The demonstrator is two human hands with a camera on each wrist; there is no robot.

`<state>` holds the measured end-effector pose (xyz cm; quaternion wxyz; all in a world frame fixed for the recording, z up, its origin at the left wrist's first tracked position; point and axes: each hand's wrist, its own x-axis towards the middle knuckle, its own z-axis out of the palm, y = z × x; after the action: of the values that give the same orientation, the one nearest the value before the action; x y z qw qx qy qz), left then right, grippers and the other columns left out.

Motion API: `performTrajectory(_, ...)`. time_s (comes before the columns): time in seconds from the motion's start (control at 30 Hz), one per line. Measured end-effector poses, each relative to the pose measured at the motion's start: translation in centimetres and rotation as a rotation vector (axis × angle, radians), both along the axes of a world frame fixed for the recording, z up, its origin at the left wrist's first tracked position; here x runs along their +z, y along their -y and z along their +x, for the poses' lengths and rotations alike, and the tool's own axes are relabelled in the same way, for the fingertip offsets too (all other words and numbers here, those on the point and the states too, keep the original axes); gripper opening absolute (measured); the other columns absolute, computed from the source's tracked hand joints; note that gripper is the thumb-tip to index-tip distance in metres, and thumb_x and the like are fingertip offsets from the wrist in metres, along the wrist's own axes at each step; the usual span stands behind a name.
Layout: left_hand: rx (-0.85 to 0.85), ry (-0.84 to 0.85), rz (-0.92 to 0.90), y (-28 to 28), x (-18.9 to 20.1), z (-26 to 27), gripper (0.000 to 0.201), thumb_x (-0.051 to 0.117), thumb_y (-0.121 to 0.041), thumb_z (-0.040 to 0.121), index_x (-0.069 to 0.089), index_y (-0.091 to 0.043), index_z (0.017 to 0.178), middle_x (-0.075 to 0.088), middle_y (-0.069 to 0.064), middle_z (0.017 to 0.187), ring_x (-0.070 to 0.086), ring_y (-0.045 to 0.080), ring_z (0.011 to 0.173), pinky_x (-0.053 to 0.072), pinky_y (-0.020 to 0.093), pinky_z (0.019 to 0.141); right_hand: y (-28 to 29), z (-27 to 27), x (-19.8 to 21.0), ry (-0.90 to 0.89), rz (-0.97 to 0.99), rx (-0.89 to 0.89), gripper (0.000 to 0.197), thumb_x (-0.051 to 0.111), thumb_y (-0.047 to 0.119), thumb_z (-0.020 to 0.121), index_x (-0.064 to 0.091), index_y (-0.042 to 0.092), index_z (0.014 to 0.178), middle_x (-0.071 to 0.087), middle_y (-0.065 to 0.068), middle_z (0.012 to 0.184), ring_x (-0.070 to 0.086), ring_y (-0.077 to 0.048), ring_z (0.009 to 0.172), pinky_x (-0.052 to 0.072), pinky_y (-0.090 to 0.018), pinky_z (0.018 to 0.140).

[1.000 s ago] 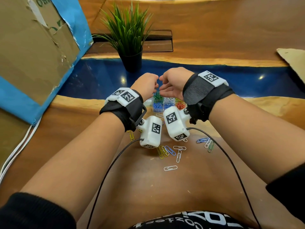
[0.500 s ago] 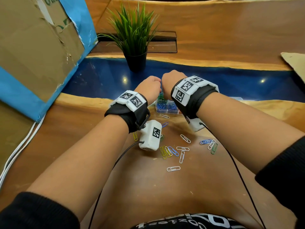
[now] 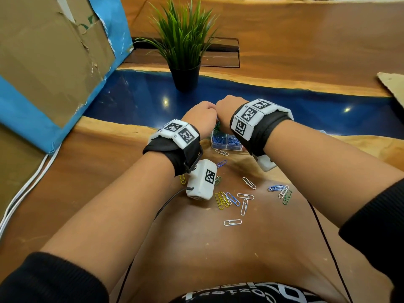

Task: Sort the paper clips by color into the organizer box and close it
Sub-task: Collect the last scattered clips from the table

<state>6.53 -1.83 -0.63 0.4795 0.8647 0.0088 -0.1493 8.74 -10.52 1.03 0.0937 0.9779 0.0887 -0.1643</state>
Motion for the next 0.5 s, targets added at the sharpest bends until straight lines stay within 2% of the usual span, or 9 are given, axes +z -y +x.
performTrajectory(0.07,0.001,-0.009,-0.019,0.0,-0.2,0.1,0.036,0.035,-0.007,0.089,0.059,-0.015,0.113,0.064,0.010,0.116,0.059,0.027,0.110,0.047,0.042,0.099,0.2,-0.1,-0.1,-0.002,-0.013,0.004,0.022,0.055,0.014,0.092,0.061,0.003,0.110,0.048,-0.004,0.073,0.050,-0.021,0.078,0.040,-0.028,0.065)
performTrajectory(0.1,0.003,-0.021,-0.033,0.0,-0.4,0.2,0.038,0.034,-0.007,0.089,0.059,-0.015,0.116,0.065,0.011,0.115,0.059,0.026,0.111,0.047,0.041,0.100,0.3,-0.1,-0.1,-0.004,-0.016,-0.006,0.022,0.057,0.015,0.091,0.061,0.004,0.109,0.049,-0.004,0.073,0.050,-0.021,0.077,0.041,-0.029,0.058)
performTrajectory(0.2,0.026,-0.058,-0.065,-0.1,-0.9,0.4,0.044,0.032,-0.007,0.088,0.053,-0.017,0.125,0.067,0.011,0.112,0.060,0.024,0.111,0.046,0.041,0.101,0.7,0.1,0.0,-0.015,0.004,-0.041,0.023,0.065,0.021,0.087,0.064,0.006,0.104,0.048,-0.002,0.066,0.053,-0.020,0.068,0.035,-0.024,0.046)
performTrajectory(0.37,0.025,-0.064,-0.085,-0.3,-1.2,0.5,0.045,0.032,-0.006,0.087,0.053,-0.017,0.125,0.069,0.010,0.109,0.063,0.024,0.106,0.048,0.043,0.098,0.8,-0.1,-0.2,0.012,-0.013,0.004,0.023,0.064,0.024,0.087,0.064,0.006,0.102,0.049,-0.004,0.070,0.053,-0.022,0.074,0.036,-0.025,0.046)
performTrajectory(0.5,0.009,-0.049,-0.074,-0.4,-1.4,0.5,0.036,0.034,-0.006,0.087,0.058,-0.021,0.110,0.070,0.009,0.109,0.062,0.022,0.107,0.048,0.041,0.100,0.8,-0.6,-0.5,0.079,-0.054,0.050,0.012,0.058,0.022,0.089,0.058,0.012,0.094,0.052,-0.005,0.083,0.054,-0.024,0.073,0.041,-0.032,0.061)
